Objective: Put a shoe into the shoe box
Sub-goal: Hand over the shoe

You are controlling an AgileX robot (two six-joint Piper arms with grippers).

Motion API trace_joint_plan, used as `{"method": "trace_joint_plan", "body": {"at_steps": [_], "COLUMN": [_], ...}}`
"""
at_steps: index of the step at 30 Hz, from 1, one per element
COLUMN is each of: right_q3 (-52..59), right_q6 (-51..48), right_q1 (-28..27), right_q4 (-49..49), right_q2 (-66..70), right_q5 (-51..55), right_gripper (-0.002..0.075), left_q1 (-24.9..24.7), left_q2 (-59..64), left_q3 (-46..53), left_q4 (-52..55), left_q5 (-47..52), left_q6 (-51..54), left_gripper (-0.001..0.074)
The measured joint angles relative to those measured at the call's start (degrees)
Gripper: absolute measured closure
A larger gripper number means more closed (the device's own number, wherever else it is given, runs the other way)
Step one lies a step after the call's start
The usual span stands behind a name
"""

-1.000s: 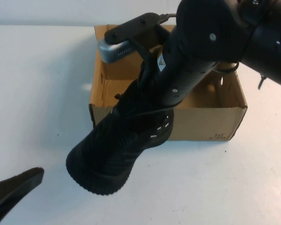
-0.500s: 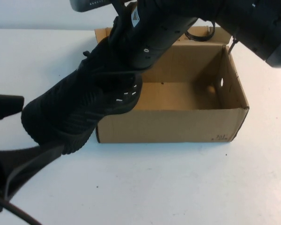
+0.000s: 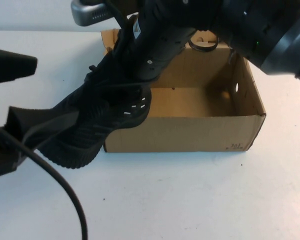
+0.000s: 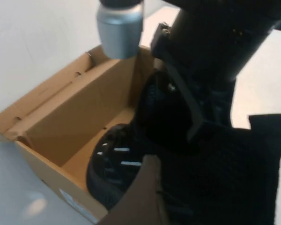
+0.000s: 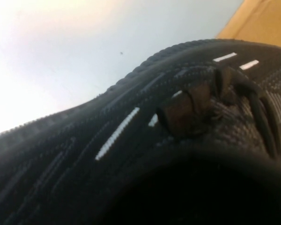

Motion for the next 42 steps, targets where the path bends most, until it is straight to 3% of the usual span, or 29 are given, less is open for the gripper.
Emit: {"method": "trace_joint_plan", "body": {"at_steps": [7, 15, 25, 28, 32, 33, 35, 42], "right_q3": [-0.09, -0.09, -0.09, -0.09, -0.09, -0.09, -0.09, -0.09], "right_q6": [0.75, 0.84, 0.84, 0.84, 0.84, 0.84, 0.84, 0.72], "right_q1": [-2.52, -2.77, -2.77, -2.77, -2.77, -2.77, -2.77, -2.77], "right_q4": [0.37, 2.92, 3.75, 3.44, 3.44, 3.44, 3.44, 3.44], "right_q2": [0.77, 0.87, 0.87, 0.87, 0.87, 0.87, 0.87, 0.87], "right_q5": [0.00, 0.00, 0.14, 0.18, 0.48, 0.48, 0.48, 0.48], "right_gripper": [0.0715, 0.0715, 0.0715, 0.0715, 0.0715, 0.0715, 0.0715, 0.0712], "left_q1": [-6.44, -12.54, -13.13, -13.13, -13.13, -13.13, -13.13, -13.13], "left_q2": [4.81, 8.76, 13.23, 13.33, 13.37, 13.37, 13.46, 13.46], "left_q3": [0.01, 0.01, 0.01, 0.01, 0.01, 0.01, 0.01, 0.01], "left_q4": [5.91, 11.46, 11.72, 11.84, 11.97, 11.97, 11.97, 11.97], "left_q5": [-0.12, -6.78, -9.21, -9.82, -10.06, -10.06, -10.21, -10.33], "left_q6": [-1.80, -5.37, -11.42, -13.62, -15.29, -15.45, -16.24, -17.64], "left_gripper": [0.0065, 0.0065, 0.0073, 0.0195, 0.0560, 0.0615, 0.0658, 0.0663]}}
